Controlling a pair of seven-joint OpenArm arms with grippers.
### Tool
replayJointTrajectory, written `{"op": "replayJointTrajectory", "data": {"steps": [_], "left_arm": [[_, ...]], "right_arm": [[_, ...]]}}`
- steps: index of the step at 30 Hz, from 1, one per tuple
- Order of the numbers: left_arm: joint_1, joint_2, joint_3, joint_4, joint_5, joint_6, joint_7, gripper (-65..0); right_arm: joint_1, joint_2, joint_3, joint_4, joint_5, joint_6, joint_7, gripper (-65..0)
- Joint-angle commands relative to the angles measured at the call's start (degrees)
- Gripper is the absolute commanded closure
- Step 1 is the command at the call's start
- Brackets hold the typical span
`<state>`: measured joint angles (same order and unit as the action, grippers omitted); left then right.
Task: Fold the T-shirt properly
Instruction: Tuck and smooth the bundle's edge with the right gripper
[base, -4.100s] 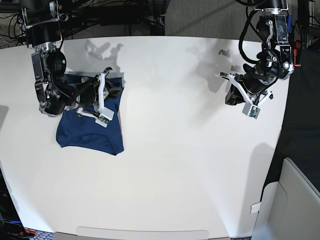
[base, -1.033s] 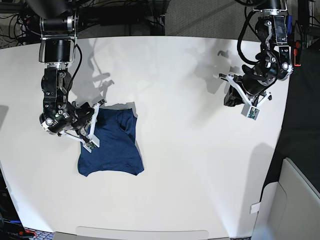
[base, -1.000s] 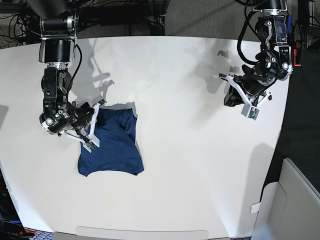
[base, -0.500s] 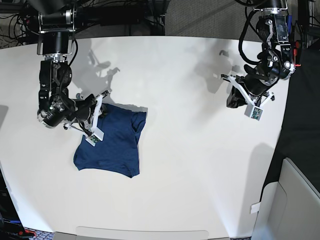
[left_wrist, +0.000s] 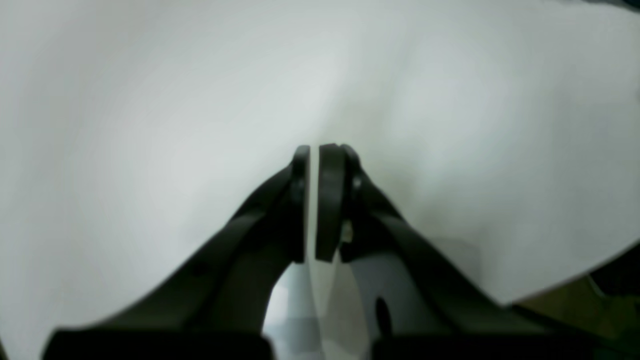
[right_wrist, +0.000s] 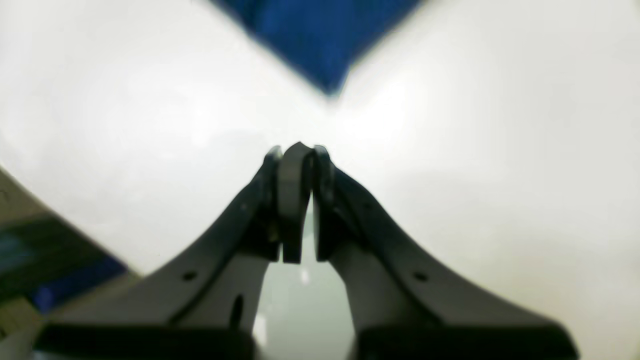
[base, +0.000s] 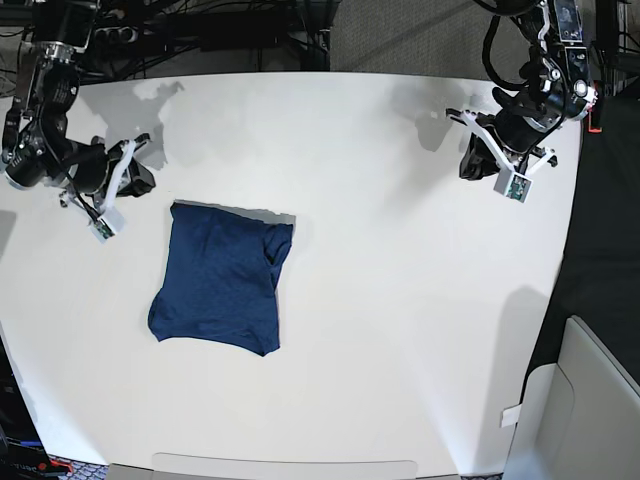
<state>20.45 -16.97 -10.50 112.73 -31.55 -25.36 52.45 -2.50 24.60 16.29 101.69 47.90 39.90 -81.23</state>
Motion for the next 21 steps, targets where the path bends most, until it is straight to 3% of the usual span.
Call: {"op": "replayJointTrajectory", "data": {"steps": [1, 5, 12, 17, 21], "left_arm": [[0.70, -0.65, -0.27, 0.99, -0.41, -0.09, -0.89, -1.7], [1.66, -0.57, 0.08, 1.08, -0.41, -0.09, -0.89, -1.7], [2.54, -0.65, -0.27, 1.16, -0.49, -0.09, -0.53, -1.7], [5.36, -0.48, -1.94, 2.13, -0.58, -0.09, -0.97, -1.7], [5.97, 1.10, -4.75, 2.04, -0.58, -0.09, -0.97, -1.7]], "right_arm": [[1.05, 0.41, 0.72, 1.48, 1.11, 0.10, 1.23, -2.5], [2.99, -2.75, 0.28, 0.51, -2.14, 0.10, 1.23, -2.5], [10.19, -10.58, -3.15, -7.40, -18.67, 0.10, 1.23, -2.5], [13.27, -13.13, -3.85, -11.45, -26.05, 0.10, 3.03, -2.5], [15.38, -13.39, -3.68, -13.47, -26.93, 0.10, 3.39, -2.5]]}}
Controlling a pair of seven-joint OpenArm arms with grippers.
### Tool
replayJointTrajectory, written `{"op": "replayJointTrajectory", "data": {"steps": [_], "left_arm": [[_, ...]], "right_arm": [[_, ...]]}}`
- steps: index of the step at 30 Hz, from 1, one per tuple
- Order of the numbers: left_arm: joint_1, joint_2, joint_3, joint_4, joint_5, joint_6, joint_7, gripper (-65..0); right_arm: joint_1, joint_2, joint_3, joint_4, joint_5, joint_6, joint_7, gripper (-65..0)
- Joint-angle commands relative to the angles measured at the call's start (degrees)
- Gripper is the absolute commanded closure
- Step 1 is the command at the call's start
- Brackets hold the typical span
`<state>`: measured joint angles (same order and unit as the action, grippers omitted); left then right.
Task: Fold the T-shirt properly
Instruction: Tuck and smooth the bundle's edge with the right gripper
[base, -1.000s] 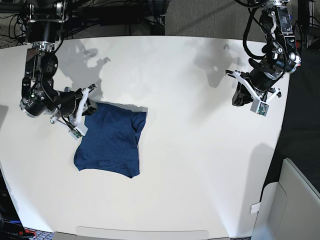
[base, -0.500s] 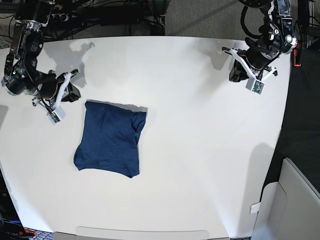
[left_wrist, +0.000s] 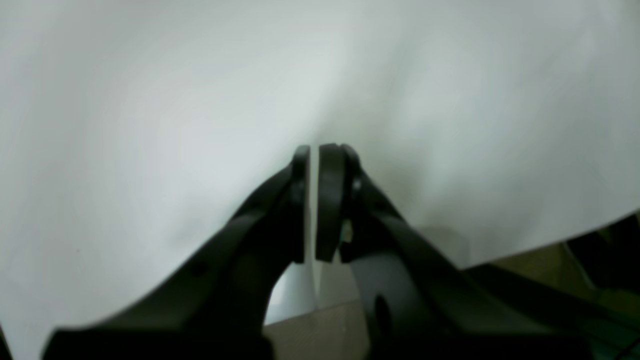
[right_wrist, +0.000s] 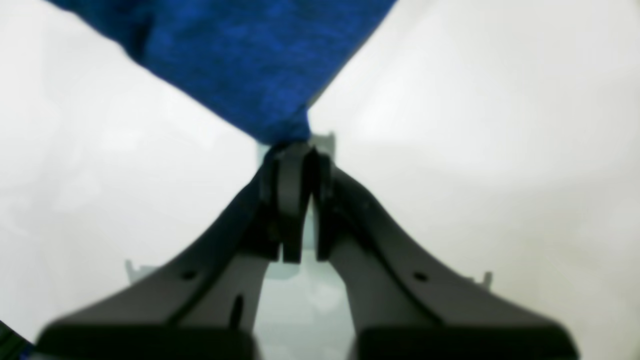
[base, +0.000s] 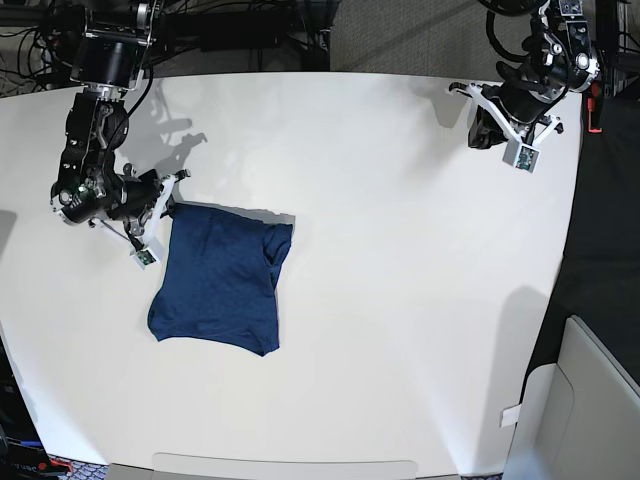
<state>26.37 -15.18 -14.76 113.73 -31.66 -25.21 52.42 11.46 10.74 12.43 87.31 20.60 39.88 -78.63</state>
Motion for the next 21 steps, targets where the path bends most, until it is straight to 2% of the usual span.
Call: {"op": "replayJointTrajectory", "data": {"steps": [1, 13, 17, 21], "left_arm": [[0.05, -0.69, -1.02, 1.04, -0.47, -0.24, -0.95, -1.7], [0.05, -0.78, -1.37, 1.04, -0.47, -0.24, -0.95, -1.7], [0.05, -0.78, -1.37, 1.04, -0.47, -0.24, -0.78, -1.7], [0.14, -0.78, -1.72, 1.04, -0.47, -0.24, -0.60, -1.7]], "right_arm": [[1.85, 0.47, 0.28, 0.65, 0.28, 0.12, 0.78, -2.5], [3.44, 0.99, 0.37, 0.56, 0.28, 0.12, 3.25, -2.5], [2.56, 0.99, 0.37, 2.23, 0.98, 0.12, 2.72, -2.4], [-0.34, 0.99, 0.19, 6.89, 5.82, 0.12, -1.33, -2.4]]}}
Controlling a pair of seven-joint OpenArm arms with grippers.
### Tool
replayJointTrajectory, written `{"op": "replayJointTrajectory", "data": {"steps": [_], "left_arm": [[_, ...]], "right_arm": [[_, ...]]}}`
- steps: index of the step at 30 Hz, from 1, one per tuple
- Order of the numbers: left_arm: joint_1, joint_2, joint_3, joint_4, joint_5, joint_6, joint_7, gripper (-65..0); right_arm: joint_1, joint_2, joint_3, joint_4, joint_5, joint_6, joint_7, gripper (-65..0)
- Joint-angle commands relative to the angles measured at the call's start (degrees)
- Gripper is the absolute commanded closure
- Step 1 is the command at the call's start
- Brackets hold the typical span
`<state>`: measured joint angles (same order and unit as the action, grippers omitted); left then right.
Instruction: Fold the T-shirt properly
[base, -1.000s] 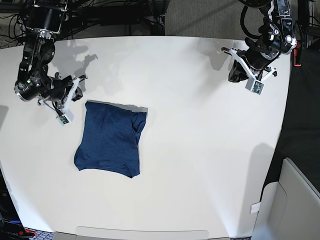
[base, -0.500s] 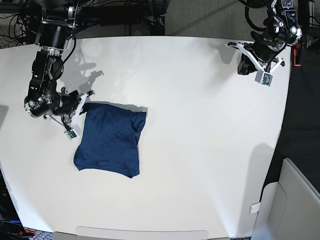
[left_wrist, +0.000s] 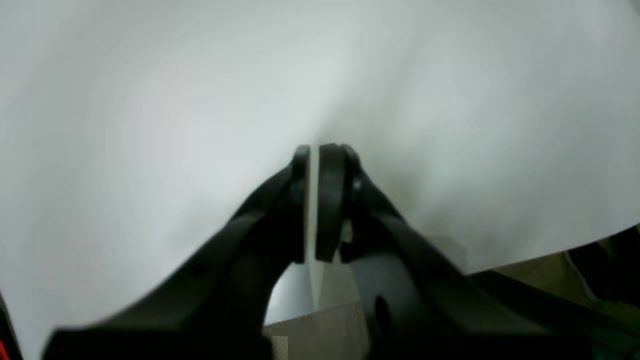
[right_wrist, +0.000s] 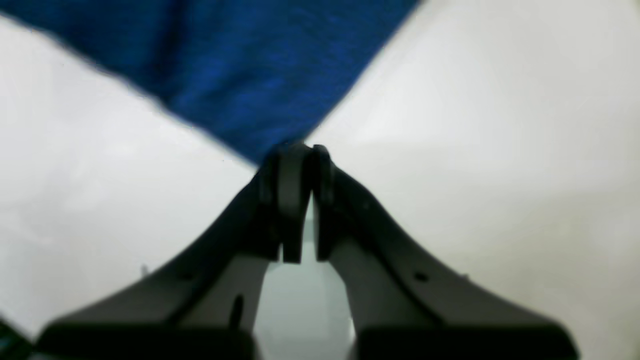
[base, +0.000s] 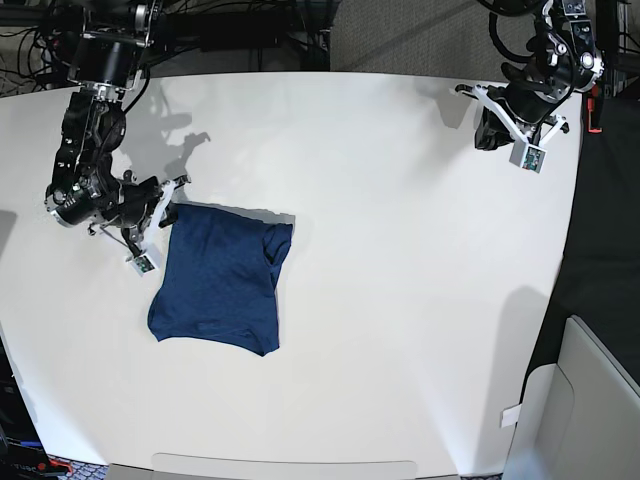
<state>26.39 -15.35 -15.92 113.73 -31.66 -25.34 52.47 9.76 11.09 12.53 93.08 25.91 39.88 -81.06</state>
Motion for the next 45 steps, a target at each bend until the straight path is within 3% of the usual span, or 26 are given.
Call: {"op": "replayJointTrajectory", "data": {"steps": [1, 7, 15, 21, 27, 33, 40, 45], "left_arm": [[0.11, -0.60, -1.09, 1.04, -0.47, -0.11, -0.64, -1.7], [0.11, -0.51, -1.26, 1.04, -0.47, -0.11, -0.56, -1.7], [0.03, -0.51, -1.26, 1.04, -0.47, -0.11, -0.56, -1.7], [0.11, -0.51, -1.35, 1.04, -0.47, -0.11, -0.73, -1.7], [0.11, -0.51, -1.35, 1.04, -0.47, -0.11, -0.91, -1.7], [0.11, -0.51, -1.35, 1.04, -0.47, -0.11, -0.91, -1.7], [1.08, -0.51, -1.79, 1.04, -0.47, -0.11, -1.00, -1.7], [2.66, 0.28, -4.69, 1.21, -0.47, -0.11, -1.00, -1.7]], "right_arm": [[0.75, 0.47, -0.18, 2.44, 1.82, 0.12, 1.06, -2.4], [0.22, -1.73, -0.27, 1.74, 2.09, 0.12, 1.36, -2.5], [4.79, -4.89, -1.68, -6.26, -7.67, 0.12, 3.91, -2.5], [5.14, -5.07, -1.50, -6.44, -12.59, 0.12, 7.78, -2.5], [5.23, -4.98, -1.41, -6.44, -13.03, 0.12, 8.05, -2.4], [5.05, -4.19, -1.41, -6.09, -12.59, 0.12, 7.78, -2.4], [0.75, -0.06, -0.97, 2.70, -0.99, 0.12, 5.50, -2.4], [-6.20, 0.73, 3.33, 12.72, 3.67, 0.12, 4.79, -2.4]]}}
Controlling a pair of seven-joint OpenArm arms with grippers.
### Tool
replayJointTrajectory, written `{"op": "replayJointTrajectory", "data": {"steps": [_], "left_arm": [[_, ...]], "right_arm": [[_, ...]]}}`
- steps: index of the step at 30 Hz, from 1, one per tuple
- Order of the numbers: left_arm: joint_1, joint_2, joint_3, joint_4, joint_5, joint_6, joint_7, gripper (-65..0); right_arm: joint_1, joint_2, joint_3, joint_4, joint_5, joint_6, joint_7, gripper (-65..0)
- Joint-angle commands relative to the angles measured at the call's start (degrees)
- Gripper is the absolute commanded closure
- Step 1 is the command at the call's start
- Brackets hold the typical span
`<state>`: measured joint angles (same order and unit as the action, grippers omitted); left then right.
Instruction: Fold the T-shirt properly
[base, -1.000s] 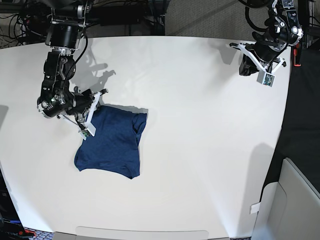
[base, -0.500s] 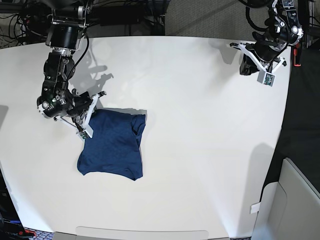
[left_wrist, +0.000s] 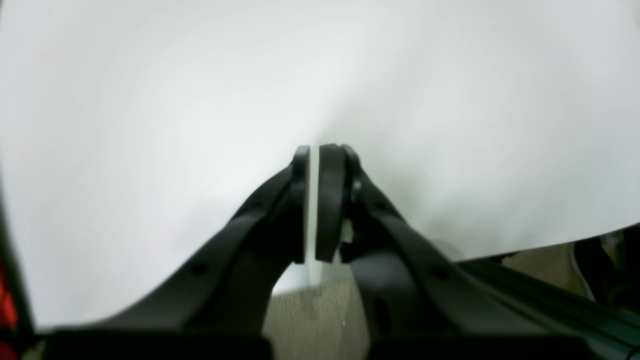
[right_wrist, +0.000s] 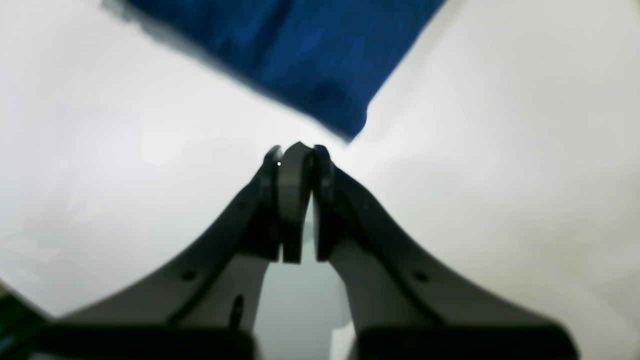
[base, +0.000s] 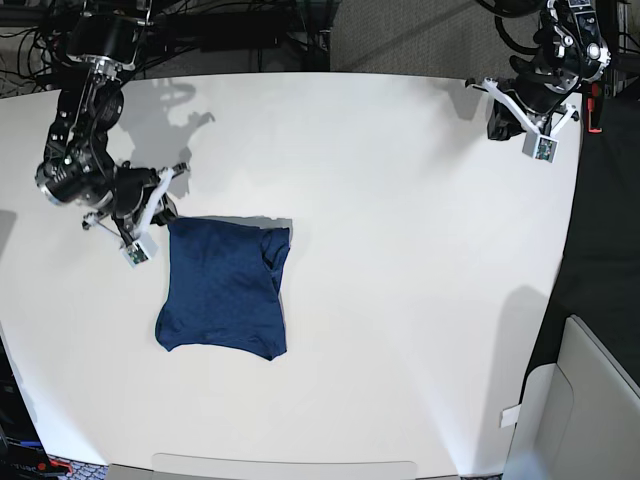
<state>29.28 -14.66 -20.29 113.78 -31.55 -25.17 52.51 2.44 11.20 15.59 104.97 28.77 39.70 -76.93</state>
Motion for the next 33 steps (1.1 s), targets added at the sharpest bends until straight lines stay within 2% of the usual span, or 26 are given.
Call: {"op": "replayJointTrajectory", "data": {"steps": [1, 7, 12, 19, 24, 27, 29, 33], "left_arm": [[0.22, -0.42, -1.02, 1.52, -0.58, -0.28, -0.69, -1.7], [4.26, -0.42, -4.37, 3.37, -0.67, -0.37, -0.69, -1.7], [7.60, -0.42, -8.06, 4.33, -0.67, -0.37, -0.60, -1.6], [13.49, -0.42, -12.19, 4.33, -0.67, -0.37, -0.60, 0.0], [18.41, -0.16, -11.93, 4.33, -0.67, -0.37, -0.51, 0.0], [19.47, 2.66, -12.10, 4.16, -0.67, -0.37, -0.51, 0.0], [19.56, 4.41, -12.19, 3.81, -0.67, -0.37, -0.51, 0.0], [21.58, 5.47, -11.75, 1.78, -0.67, -0.37, -0.51, 0.0]], "right_arm": [[-0.63, 1.06, 1.33, 2.86, 1.25, 0.30, 0.66, -2.4], [-11.71, 2.47, 8.98, 11.03, 6.43, 0.30, 0.66, -2.4], [-20.06, 2.56, 18.12, 11.38, 12.06, 0.30, 0.66, -2.4], [-32.20, 2.56, 26.91, 11.38, 15.14, 0.30, 0.66, -2.4], [-41.25, 2.03, 29.81, 11.12, 14.70, 0.30, 0.75, -2.4], [-44.50, 1.94, 29.55, 10.50, 13.29, 0.30, 0.84, -2.4], [-45.38, 1.06, 29.37, 8.83, 11.45, 0.30, 0.93, -2.4], [-45.03, -1.05, 28.84, 2.24, 6.26, 0.30, 1.01, -2.4]]}}
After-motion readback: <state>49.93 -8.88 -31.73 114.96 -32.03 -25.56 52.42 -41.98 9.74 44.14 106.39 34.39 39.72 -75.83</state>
